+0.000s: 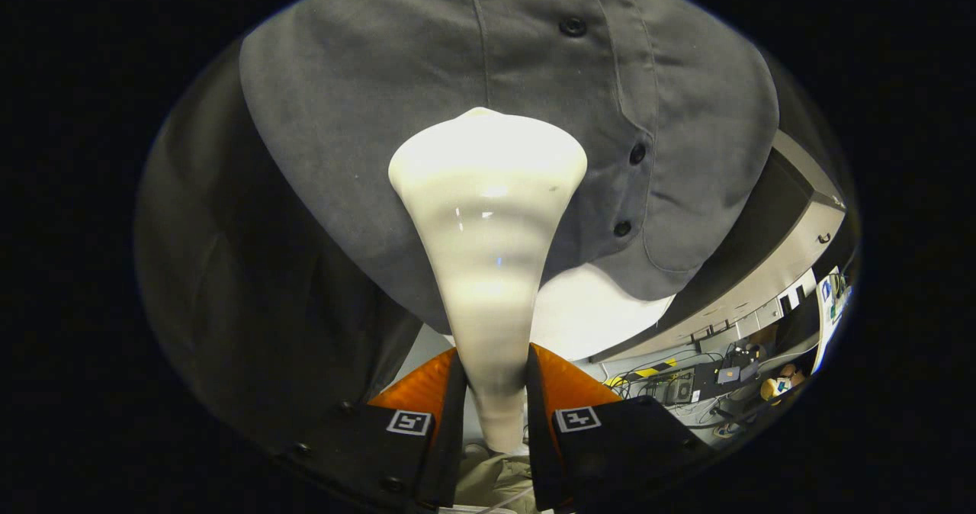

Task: Iron the clothes twice with a garment steamer, once on the left side and once on the right side.

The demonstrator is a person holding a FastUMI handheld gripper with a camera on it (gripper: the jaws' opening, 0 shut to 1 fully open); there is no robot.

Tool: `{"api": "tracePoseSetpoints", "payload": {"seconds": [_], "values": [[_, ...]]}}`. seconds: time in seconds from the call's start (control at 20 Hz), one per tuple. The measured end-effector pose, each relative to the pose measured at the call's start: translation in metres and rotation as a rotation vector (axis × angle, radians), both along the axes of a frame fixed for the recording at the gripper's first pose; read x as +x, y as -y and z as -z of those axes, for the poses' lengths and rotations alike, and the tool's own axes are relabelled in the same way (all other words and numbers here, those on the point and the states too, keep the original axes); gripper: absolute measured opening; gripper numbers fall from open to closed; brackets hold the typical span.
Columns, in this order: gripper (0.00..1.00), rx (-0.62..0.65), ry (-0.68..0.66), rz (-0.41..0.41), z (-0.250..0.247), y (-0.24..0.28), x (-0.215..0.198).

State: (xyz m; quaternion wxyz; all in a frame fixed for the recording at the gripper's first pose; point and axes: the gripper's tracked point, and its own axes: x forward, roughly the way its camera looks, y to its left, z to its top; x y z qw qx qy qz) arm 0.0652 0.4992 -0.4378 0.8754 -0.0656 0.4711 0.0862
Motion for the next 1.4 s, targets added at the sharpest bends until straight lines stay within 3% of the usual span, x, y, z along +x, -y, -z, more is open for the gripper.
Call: {"api": "tracePoseSetpoints", "payload": {"seconds": [0.45, 0.9, 1.4], "values": [[0.45, -0.012, -0.081, 0.019, 0.044, 0.013, -0.02], [0.45, 0.001, -0.088, 0.072, 0.051, 0.03, -0.041], [0.45, 0.043, 0.049, 0.148, -0.03, 0.063, -0.053]]}}
